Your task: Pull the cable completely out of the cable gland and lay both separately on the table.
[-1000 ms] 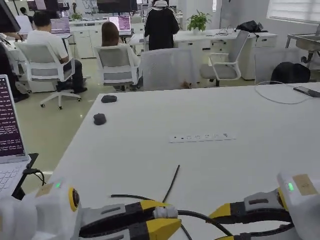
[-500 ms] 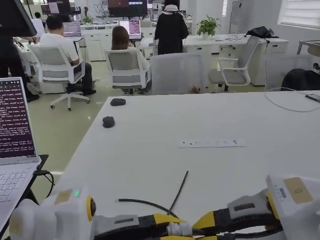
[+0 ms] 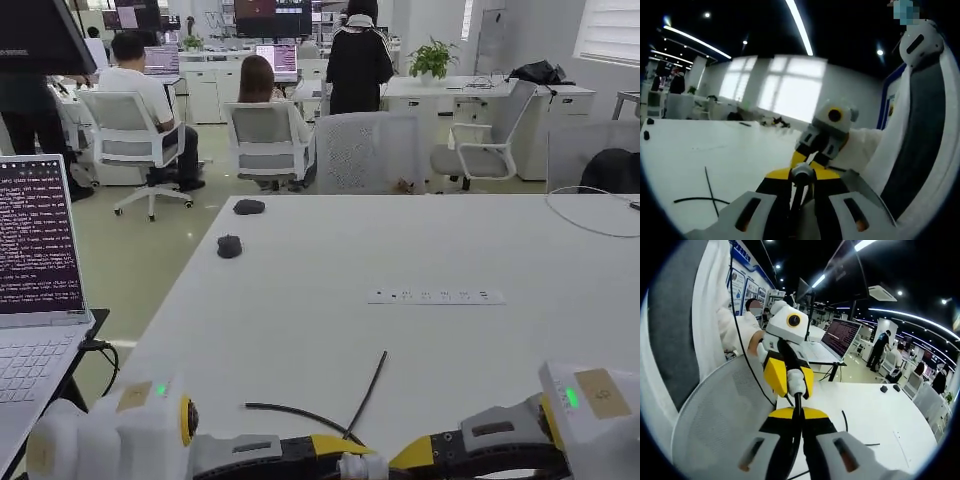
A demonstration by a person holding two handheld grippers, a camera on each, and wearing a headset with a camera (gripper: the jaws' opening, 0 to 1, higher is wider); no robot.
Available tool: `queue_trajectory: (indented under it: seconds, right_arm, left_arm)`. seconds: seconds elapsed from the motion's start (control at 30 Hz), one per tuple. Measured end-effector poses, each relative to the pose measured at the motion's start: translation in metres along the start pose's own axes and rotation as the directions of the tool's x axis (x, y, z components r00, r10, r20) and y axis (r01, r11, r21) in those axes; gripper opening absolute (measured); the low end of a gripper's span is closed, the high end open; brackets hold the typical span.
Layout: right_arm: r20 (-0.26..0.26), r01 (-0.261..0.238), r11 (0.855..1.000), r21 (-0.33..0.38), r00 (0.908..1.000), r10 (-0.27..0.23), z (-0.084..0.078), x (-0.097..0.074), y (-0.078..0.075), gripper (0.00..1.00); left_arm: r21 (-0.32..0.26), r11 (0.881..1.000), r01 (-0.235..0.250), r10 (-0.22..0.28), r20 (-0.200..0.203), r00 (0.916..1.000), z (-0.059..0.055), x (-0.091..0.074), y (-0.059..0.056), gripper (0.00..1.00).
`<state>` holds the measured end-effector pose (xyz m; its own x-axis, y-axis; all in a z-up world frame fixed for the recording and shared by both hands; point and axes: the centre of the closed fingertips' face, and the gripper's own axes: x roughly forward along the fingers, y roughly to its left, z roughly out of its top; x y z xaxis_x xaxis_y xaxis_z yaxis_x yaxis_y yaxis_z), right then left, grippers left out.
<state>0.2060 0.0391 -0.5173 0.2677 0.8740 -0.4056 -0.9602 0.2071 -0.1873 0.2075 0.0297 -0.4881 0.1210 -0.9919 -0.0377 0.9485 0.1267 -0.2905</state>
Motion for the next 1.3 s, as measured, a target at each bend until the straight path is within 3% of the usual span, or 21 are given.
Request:
queue_trajectory:
  seconds: [0.2, 0.67, 0.8, 1.3]
  right_arm:
    - [-0.014, -0.001, 1.0, 0.001, 0.9999, 0.001, -0.007, -0.002, -0.002, 0.02]
    - [-0.062, 0.054, 0.997, 0.047, 0.9968, -0.051, -0.037, -0.019, -0.016, 0.02]
    - [-0.086, 0.079, 0.995, 0.066, 0.9936, -0.073, -0.048, -0.024, -0.021, 0.02]
    - [-0.119, 0.097, 0.99, 0.098, 0.9893, -0.085, -0.059, -0.025, -0.024, 0.02]
  left_arm:
    - [-0.006, 1.0, -0.003, 0.003, 0.004, 1.0, 0.0, -0.001, 0.001, 0.16]
    - [-0.007, 0.999, -0.034, 0.034, 0.017, 0.9993, 0.005, -0.013, 0.009, 0.16]
    - [-0.022, 0.999, -0.041, 0.042, 0.045, 0.9981, 0.01, -0.017, 0.013, 0.16]
    - [-0.025, 0.998, -0.053, 0.054, 0.047, 0.9974, 0.01, -0.015, 0.016, 0.16]
